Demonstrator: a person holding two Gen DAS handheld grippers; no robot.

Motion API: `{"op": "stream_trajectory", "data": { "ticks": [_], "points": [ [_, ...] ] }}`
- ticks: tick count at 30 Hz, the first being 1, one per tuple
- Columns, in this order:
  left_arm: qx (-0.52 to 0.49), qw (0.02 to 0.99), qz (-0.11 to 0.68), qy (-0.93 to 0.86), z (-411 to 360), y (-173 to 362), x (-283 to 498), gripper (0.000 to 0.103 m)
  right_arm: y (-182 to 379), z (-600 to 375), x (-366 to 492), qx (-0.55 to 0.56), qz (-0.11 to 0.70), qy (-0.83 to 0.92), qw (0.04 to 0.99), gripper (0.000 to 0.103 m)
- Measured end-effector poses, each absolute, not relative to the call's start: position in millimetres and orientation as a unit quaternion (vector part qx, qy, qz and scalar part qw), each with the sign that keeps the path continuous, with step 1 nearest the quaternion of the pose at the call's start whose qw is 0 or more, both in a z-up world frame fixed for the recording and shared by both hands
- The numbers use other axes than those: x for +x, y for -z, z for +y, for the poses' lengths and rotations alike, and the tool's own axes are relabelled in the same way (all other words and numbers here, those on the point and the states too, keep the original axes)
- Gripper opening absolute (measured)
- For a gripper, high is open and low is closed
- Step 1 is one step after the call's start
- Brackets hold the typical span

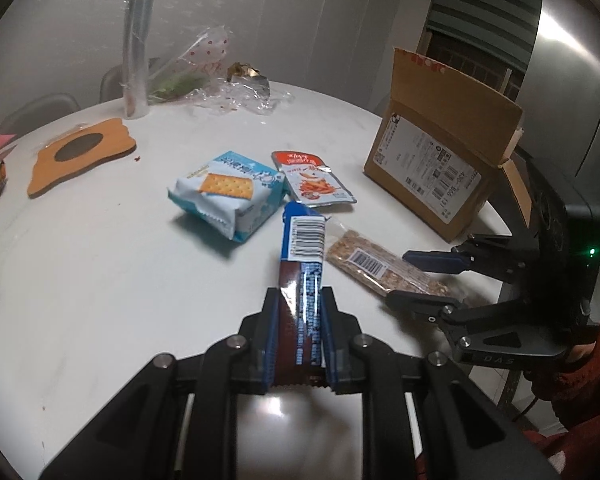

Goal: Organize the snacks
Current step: 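Lift the chocolate bar and nut bar and carry both over the box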

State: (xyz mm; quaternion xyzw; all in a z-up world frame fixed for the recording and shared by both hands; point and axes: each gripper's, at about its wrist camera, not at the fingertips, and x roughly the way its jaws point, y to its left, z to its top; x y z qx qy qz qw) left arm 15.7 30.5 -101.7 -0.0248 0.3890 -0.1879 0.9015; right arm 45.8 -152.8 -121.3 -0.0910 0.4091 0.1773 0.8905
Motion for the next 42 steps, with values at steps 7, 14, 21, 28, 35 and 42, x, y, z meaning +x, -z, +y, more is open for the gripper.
{"op": "stream_trajectory", "data": {
  "ticks": [7,14,21,28,35,42],
  "points": [
    [-0.034,0.903,0.387,0.182,32,106,7,0.017,127,-151,39,-0.099,0.400,-0.162,0.897,0.045],
    [-0.043,0.907,0.379,0.181,36,104,4,0.017,130,-149,53,-0.081,0.395,-0.158,0.901,0.045],
    [-0.051,0.917,0.355,0.173,42,86,-3,0.017,125,-145,52,-0.082,0.386,-0.158,0.905,0.037],
    [-0.042,0.933,0.308,0.181,43,31,-13,0.016,80,-134,29,-0.074,0.358,-0.229,0.902,0.037],
    [0.015,0.942,0.244,0.228,-1,-62,-14,0.016,-2,-150,4,-0.069,0.302,-0.282,0.908,0.037],
    [0.074,0.931,0.213,0.287,-84,-129,25,0.016,-66,-218,-3,-0.076,0.239,-0.202,0.947,0.037]
  ]
}}
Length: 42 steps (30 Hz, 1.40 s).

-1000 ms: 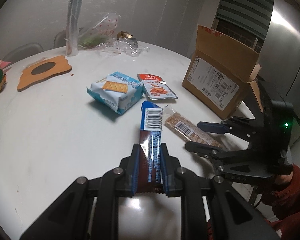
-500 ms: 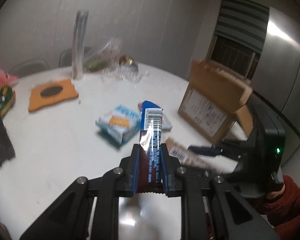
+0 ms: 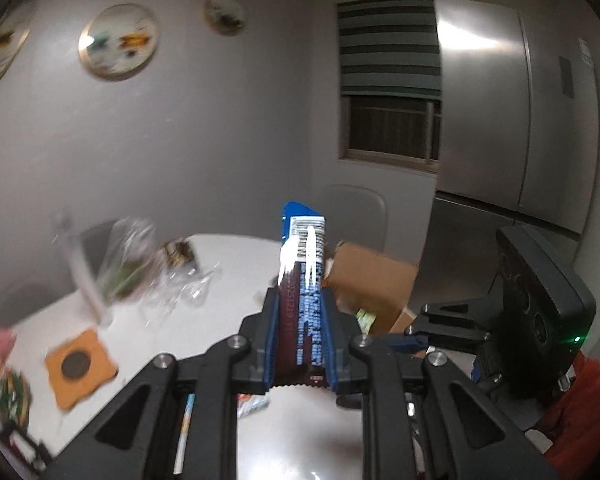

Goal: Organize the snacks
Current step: 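Lift the chocolate bar and nut bar and carry both over the box, then open both tools to release the chocolate bar and nut bar into the box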

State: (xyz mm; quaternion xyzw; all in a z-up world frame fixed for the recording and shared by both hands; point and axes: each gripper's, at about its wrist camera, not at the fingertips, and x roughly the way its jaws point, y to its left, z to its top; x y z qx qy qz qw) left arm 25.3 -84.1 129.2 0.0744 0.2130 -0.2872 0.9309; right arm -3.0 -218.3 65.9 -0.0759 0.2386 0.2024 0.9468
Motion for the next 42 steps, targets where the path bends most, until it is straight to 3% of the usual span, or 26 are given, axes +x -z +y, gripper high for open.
{"op": "stream_trajectory", "data": {
  "ticks": [6,15,30,42],
  "points": [
    [0.098,0.909,0.251,0.318,-153,-122,81,0.016,-64,-289,31,-0.061,0.241,-0.096,0.964,0.037],
    [0.128,0.869,0.347,0.328,-212,-58,156,0.016,-8,-327,93,-0.047,0.307,-0.090,0.946,0.037],
    [0.172,0.833,0.422,0.314,-237,-7,188,0.017,23,-320,128,-0.083,0.345,-0.096,0.930,0.038],
    [0.195,0.818,0.446,0.306,-242,3,193,0.019,26,-315,132,-0.113,0.374,-0.112,0.914,0.043]
  ]
}}
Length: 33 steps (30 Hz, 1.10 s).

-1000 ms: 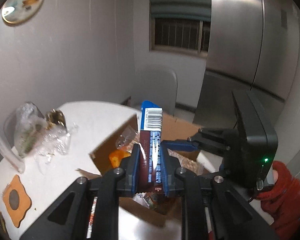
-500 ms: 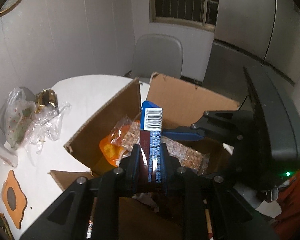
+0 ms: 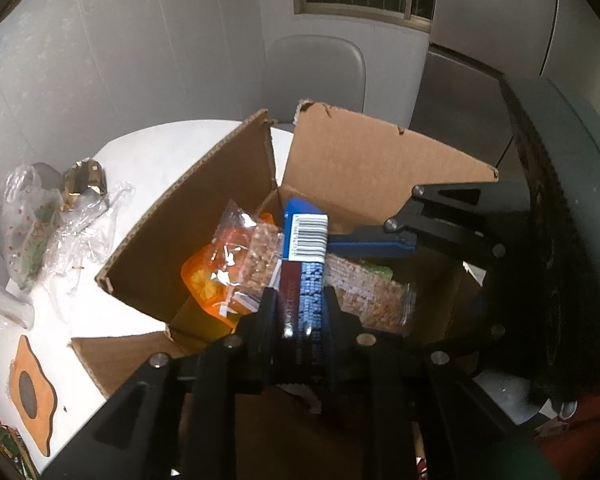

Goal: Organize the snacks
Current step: 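Open both tools to release the chocolate bar and nut bar into the box, then move both open tools back over the table toward the last two snacks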

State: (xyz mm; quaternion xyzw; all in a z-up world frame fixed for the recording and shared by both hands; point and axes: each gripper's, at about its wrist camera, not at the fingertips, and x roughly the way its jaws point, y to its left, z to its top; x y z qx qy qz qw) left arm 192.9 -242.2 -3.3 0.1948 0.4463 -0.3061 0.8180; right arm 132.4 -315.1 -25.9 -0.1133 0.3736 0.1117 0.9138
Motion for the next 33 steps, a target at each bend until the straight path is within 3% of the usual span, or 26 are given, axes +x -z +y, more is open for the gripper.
{"op": "stream_trajectory", "data": {
  "ticks": [3,7,12,16,19,24,27,33],
  "points": [
    [0.200,0.812,0.454,0.308,-244,4,193,0.024,24,-312,137,-0.130,0.386,-0.114,0.906,0.049],
    [0.202,0.810,0.455,0.311,-242,2,190,0.040,18,-313,132,-0.142,0.410,-0.116,0.894,0.053],
    [0.186,0.828,0.434,0.304,-224,-18,178,0.058,6,-318,114,-0.148,0.408,-0.097,0.896,0.054],
    [0.166,0.852,0.408,0.282,-192,-40,160,0.064,-12,-319,95,-0.135,0.390,-0.078,0.907,0.054],
    [0.137,0.880,0.382,0.247,-152,-56,142,0.075,-30,-309,81,-0.126,0.368,-0.075,0.918,0.054],
    [0.111,0.902,0.366,0.198,-90,-59,114,0.077,-54,-262,58,-0.114,0.333,-0.121,0.928,0.054],
    [0.101,0.914,0.358,0.163,-52,-53,105,0.083,-58,-232,47,-0.112,0.323,-0.160,0.926,0.054],
    [0.060,0.920,0.371,0.114,23,-14,97,0.088,-35,-162,56,-0.101,0.345,-0.235,0.903,0.056]
  ]
}}
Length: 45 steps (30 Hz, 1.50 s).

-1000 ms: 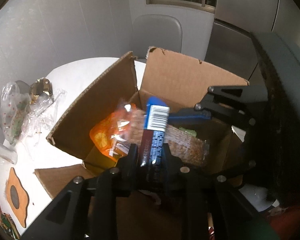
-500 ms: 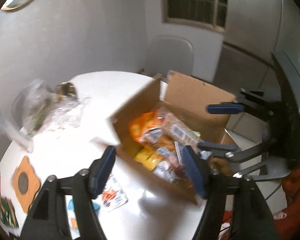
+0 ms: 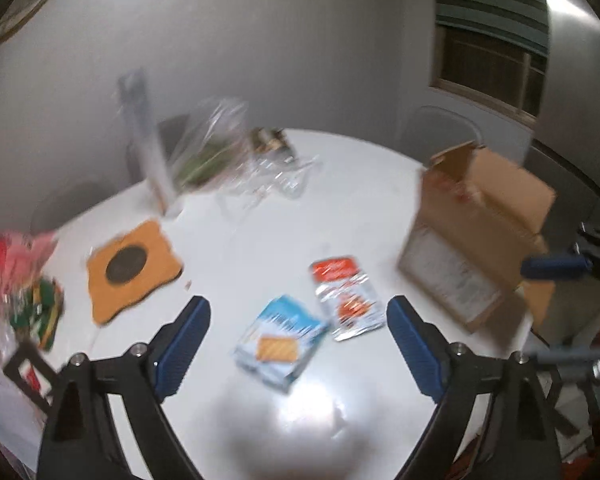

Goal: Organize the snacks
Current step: 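Move both open tools back over the table toward the last two snacks, then grasp the blue-white cracker pack with the left tool while the right tool grasps the red-white fish pouch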

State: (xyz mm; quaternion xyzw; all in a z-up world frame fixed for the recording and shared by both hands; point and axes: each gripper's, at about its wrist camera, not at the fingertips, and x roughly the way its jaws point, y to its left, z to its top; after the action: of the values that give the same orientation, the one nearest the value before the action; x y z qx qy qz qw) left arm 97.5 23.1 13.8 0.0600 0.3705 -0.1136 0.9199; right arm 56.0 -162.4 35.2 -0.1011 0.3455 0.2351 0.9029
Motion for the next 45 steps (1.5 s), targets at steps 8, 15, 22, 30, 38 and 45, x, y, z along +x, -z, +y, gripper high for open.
{"op": "stream_trajectory", "data": {
  "ticks": [8,15,22,30,38,45],
  "points": [
    [0.050,0.903,0.412,0.110,48,55,116,0.089,50,-130,97,-0.042,0.420,-0.242,0.873,0.063],
    [0.045,0.884,0.443,0.145,46,92,153,0.089,103,-145,133,-0.008,0.452,-0.194,0.871,0.068],
    [0.070,0.863,0.457,0.204,35,108,176,0.089,114,-154,154,-0.004,0.459,-0.173,0.871,0.069],
    [0.074,0.847,0.467,0.242,27,118,184,0.089,117,-157,169,-0.019,0.453,-0.127,0.882,0.074],
    [0.067,0.860,0.460,0.211,33,113,178,0.075,128,-157,191,-0.014,0.473,-0.122,0.872,0.076],
    [0.019,0.872,0.462,0.163,50,112,171,0.072,131,-156,203,-0.007,0.478,-0.112,0.871,0.083]
  ]
}}
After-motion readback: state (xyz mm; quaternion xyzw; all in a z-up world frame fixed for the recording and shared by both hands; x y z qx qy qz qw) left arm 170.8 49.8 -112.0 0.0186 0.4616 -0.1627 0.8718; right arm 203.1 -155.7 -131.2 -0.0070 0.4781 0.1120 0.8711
